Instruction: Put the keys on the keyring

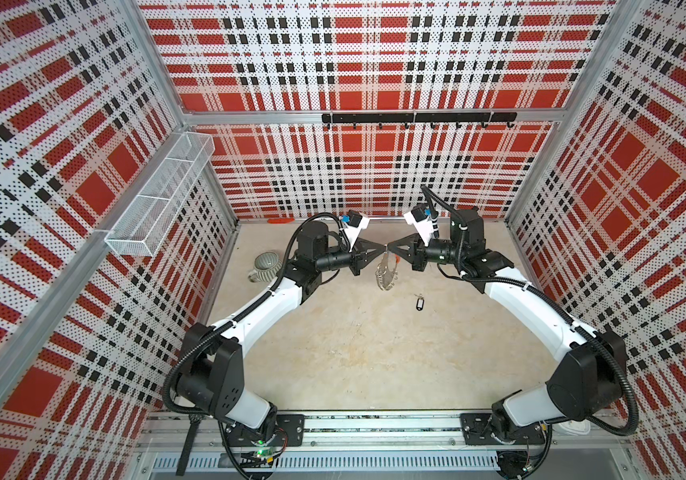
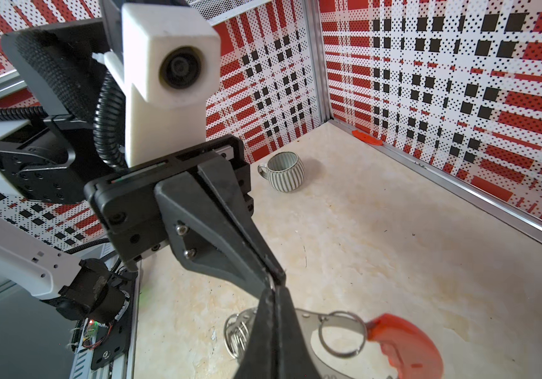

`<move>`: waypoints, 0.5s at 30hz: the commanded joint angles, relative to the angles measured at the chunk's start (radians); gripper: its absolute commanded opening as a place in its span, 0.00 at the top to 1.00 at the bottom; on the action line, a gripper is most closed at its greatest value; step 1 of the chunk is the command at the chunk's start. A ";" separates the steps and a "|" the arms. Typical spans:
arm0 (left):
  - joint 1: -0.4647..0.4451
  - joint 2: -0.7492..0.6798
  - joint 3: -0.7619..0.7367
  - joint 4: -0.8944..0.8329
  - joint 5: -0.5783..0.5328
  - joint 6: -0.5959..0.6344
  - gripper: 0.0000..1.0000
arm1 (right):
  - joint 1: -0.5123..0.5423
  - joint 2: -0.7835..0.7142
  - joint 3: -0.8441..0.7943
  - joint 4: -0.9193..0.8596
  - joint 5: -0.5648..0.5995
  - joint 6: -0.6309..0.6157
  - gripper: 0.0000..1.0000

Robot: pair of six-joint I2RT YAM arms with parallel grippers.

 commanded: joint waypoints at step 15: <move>-0.040 -0.045 -0.225 0.585 -0.220 -0.452 1.00 | -0.061 -0.031 -0.360 0.984 0.044 0.746 0.65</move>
